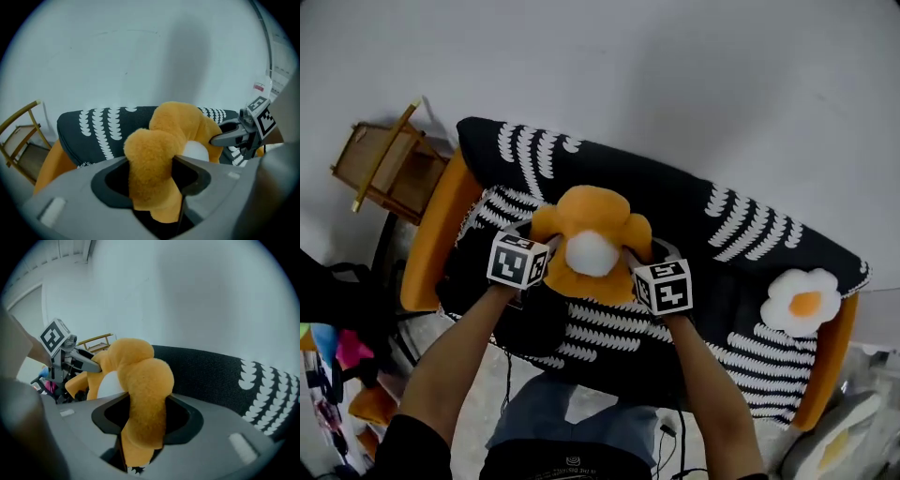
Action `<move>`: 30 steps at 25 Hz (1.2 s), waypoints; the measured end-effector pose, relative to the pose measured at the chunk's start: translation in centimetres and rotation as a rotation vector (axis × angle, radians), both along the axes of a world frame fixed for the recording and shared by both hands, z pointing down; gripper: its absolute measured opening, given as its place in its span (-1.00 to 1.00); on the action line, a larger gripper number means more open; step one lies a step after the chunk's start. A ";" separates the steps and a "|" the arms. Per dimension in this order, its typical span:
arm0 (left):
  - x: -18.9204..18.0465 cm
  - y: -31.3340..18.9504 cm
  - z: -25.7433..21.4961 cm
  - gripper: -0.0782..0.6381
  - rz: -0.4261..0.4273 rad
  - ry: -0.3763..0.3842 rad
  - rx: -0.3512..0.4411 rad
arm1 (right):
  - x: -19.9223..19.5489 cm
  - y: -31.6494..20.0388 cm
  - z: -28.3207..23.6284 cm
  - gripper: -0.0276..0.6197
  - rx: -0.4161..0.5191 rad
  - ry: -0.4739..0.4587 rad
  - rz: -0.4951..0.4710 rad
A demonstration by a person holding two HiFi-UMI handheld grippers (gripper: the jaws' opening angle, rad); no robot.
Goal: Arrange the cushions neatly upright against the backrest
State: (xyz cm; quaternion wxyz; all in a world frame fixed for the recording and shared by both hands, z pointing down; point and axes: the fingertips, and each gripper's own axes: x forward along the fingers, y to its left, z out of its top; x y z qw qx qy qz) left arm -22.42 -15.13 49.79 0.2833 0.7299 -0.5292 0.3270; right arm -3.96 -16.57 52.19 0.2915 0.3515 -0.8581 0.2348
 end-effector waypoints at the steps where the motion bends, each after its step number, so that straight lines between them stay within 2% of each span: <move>1: -0.3 -0.8 0.6 -0.07 0.025 -0.002 0.004 | -0.2 -0.3 0.6 -0.22 0.005 0.001 0.027; 8: -1.3 -5.6 3.9 -0.06 0.173 -0.046 0.078 | -1.3 -3.1 4.9 -0.22 0.061 0.017 0.170; 11: -1.6 -7.0 5.1 -0.06 0.203 -0.046 0.094 | -1.5 -4.5 6.0 -0.20 0.097 0.040 0.200; 15: -1.7 -7.8 7.1 -0.05 0.244 -0.048 0.097 | -1.5 -5.2 8.1 -0.17 0.100 0.045 0.244; 18: -2.0 -8.7 9.4 -0.04 0.247 -0.056 0.100 | -1.6 -6.1 10.4 -0.13 0.091 0.040 0.272; 22: -4.2 -9.2 11.7 0.01 0.214 -0.060 0.080 | -3.4 -6.8 12.6 -0.08 0.084 0.046 0.259; 26: -2.7 -9.2 11.2 0.08 0.222 -0.010 0.071 | -1.5 -6.1 11.3 0.00 0.068 0.102 0.273; 30: -2.6 -7.9 9.3 0.20 0.210 0.035 0.047 | -1.2 -4.3 9.6 0.05 0.027 0.101 0.269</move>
